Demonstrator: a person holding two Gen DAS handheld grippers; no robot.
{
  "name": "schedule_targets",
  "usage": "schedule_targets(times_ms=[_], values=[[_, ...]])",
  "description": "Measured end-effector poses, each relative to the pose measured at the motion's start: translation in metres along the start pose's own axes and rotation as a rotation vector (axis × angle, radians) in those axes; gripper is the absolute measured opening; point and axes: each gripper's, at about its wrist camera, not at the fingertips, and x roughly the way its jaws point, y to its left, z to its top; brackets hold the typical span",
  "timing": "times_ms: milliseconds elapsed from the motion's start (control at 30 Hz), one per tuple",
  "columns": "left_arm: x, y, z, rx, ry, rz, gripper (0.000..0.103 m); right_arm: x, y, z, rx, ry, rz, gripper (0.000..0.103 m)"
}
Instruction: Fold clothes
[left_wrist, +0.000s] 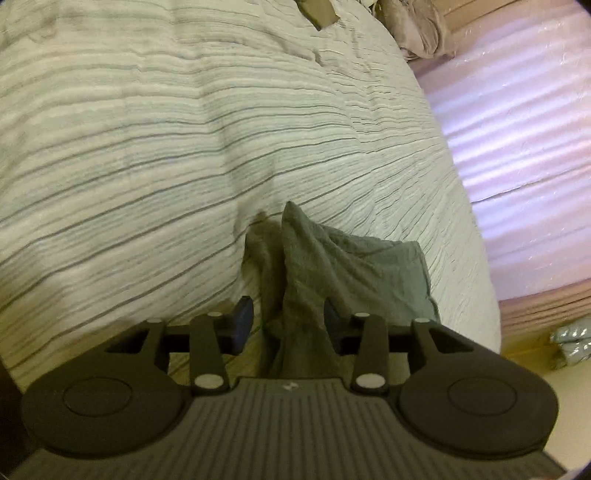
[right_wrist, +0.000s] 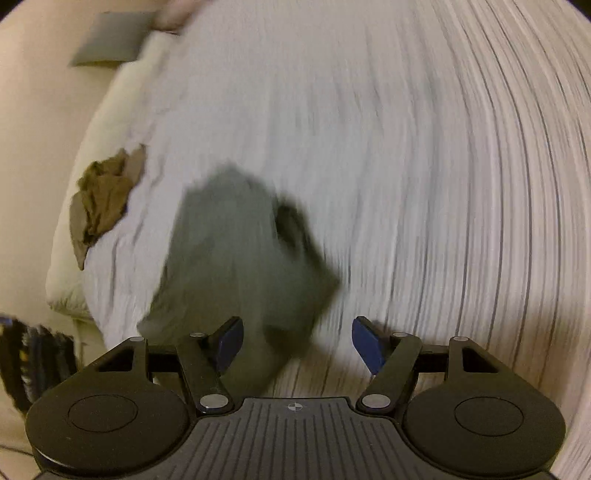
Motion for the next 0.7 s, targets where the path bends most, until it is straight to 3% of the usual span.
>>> schedule_targets(times_ms=[100, 200, 300, 333, 367, 400, 433, 567, 700], values=[[0.009, 0.003, -0.007, -0.028, -0.006, 0.001, 0.038, 0.011, -0.002, 0.044, -0.121, -0.009, 0.050, 0.069], [0.018, 0.008, -0.010, -0.085, -0.053, -0.026, 0.039, 0.055, 0.001, 0.077, -0.181, 0.086, 0.144, 0.069], [0.026, 0.018, -0.011, -0.178, -0.093, -0.062, 0.035, 0.105, -0.004, 0.096, -0.130, 0.199, 0.240, 0.069], [0.029, 0.022, -0.011, -0.205, -0.102, -0.075, 0.026, 0.118, -0.009, 0.098, -0.101, 0.234, 0.267, 0.069], [0.031, 0.021, -0.009, -0.205, -0.099, -0.079, 0.010, 0.128, -0.013, 0.099, -0.068, 0.244, 0.286, 0.068], [0.034, 0.020, -0.006, -0.204, -0.096, -0.083, 0.006, 0.126, -0.013, 0.097, -0.057, 0.225, 0.295, 0.058], [0.034, 0.016, -0.002, -0.185, -0.093, -0.083, 0.005, 0.119, -0.011, 0.095, -0.059, 0.198, 0.300, 0.010], [0.033, -0.016, 0.022, -0.026, -0.063, -0.119, 0.003, 0.090, -0.005, 0.088, -0.064, 0.089, 0.321, 0.009], [0.063, -0.067, 0.055, 0.183, 0.017, -0.197, 0.003, 0.028, -0.016, 0.071, -0.005, -0.088, 0.273, 0.009]])
